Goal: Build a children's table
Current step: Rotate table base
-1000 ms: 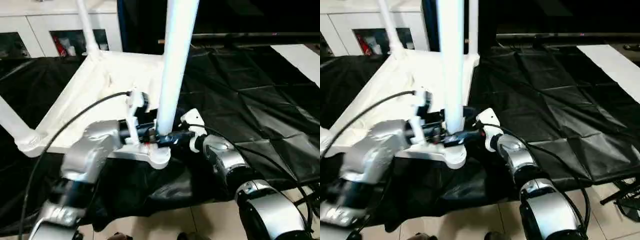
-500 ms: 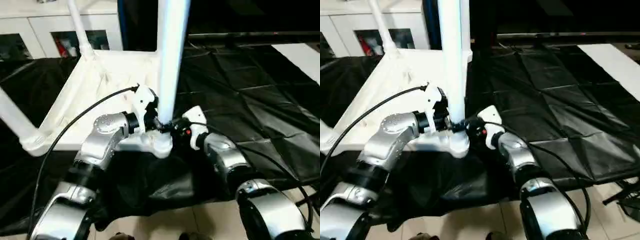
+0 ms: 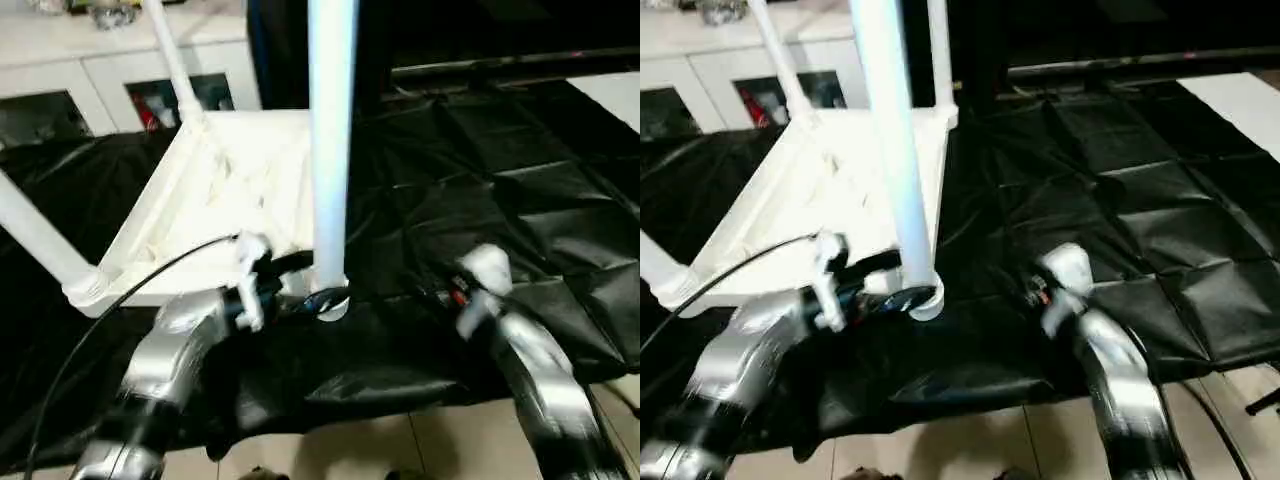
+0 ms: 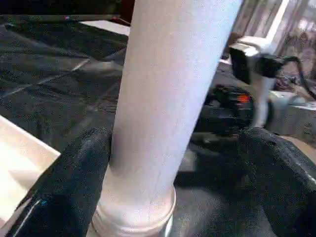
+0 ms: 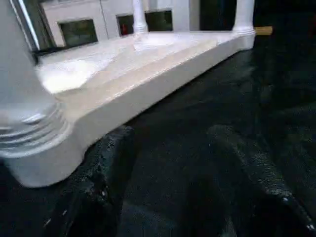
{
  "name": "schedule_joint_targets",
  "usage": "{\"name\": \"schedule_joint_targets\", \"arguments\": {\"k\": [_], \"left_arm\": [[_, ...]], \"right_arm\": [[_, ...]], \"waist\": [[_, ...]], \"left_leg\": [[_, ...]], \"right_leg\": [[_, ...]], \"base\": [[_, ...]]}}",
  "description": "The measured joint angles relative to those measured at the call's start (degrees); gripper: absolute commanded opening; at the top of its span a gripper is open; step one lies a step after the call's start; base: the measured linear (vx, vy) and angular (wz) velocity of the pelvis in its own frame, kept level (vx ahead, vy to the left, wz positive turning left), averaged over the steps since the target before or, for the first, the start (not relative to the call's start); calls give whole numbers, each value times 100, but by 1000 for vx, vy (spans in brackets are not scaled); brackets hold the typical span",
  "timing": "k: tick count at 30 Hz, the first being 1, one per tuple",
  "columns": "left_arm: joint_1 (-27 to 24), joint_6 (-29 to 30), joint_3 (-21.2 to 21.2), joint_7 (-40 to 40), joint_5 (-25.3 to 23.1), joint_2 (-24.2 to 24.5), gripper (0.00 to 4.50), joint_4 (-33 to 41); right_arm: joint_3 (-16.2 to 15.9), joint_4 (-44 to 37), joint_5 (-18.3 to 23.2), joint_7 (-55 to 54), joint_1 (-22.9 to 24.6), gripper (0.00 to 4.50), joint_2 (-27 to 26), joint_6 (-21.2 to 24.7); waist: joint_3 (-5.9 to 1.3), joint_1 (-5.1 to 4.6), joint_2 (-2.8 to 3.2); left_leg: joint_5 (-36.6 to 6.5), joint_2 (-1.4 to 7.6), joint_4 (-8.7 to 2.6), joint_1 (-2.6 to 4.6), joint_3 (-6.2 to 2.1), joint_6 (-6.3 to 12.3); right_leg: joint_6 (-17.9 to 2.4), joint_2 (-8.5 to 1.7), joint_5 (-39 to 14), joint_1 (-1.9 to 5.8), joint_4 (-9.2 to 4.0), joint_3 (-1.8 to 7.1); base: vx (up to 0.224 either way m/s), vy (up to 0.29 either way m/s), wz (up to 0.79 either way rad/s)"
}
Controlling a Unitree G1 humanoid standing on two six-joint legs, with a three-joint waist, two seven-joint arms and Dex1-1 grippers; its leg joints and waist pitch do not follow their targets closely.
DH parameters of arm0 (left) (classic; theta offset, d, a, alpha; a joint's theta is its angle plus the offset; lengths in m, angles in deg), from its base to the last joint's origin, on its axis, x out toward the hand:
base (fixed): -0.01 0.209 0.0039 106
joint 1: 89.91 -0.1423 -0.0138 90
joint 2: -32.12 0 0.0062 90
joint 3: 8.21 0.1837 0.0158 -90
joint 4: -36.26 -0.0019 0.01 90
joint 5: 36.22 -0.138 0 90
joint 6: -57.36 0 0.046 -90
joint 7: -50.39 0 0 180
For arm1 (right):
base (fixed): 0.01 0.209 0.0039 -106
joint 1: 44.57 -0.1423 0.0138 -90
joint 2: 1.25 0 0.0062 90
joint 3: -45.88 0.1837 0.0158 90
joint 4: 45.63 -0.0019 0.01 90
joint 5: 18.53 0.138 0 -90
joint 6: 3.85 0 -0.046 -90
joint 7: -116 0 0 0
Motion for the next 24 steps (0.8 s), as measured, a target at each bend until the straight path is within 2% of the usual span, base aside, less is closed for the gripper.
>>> {"name": "schedule_joint_targets", "arguments": {"k": [3,5,9,12,20,22,24], "left_arm": [[-341,-349,-217,-296,-124,-9,447,91],[-544,-658,-358,-647,-227,-128,447,159],[-827,-1039,-626,-1225,-229,-472,447,373],[-1154,-1295,-795,-1666,-291,-652,447,526],[-1957,-1924,-1157,-2901,-857,-1009,447,820],[-1958,-1955,-1266,-3271,-1009,-1063,447,964],[-1958,-1968,-1356,-3455,-1070,-1062,447,1009]], "right_arm": [[79,-603,180,-64,451,267,12,205],[105,-912,221,-200,673,267,1,253],[176,-1164,224,-495,851,267,-90,337],[278,-1338,264,-703,1145,267,-169,354],[534,-2205,182,-1491,1894,267,-518,300],[617,-2447,131,-1766,1988,267,-638,220],[627,-2535,78,-1913,2055,267,-730,188]], "waist": [[-21,-96,42],[-35,-124,78],[-39,-208,82],[-50,-250,99],[-63,-405,142],[-61,-437,214],[-77,-509,280]], "left_leg": [[0,-5,-6,-9,-21,0],[-1,-8,-12,-12,-38,1],[-1,-14,-12,-17,-48,2],[-2,-11,-14,-26,-69,3],[-4,-11,-20,-50,-123,6],[-4,-10,-23,-43,-147,5],[-4,-12,-28,-40,-175,5]], "right_leg": [[7,5,-4,14,-51,-13],[9,5,-4,30,-96,-31],[14,3,-7,44,-129,-39],[16,-1,-8,65,-171,-81],[45,-7,-26,70,-196,-147],[62,-6,-37,71,-224,-173],[62,-6,-37,114,-259,-199]], "base": [[0,0,0],[0,0,0],[0,0,0],[0,0,0],[0,0,0],[0,0,0],[0,0,0]]}}
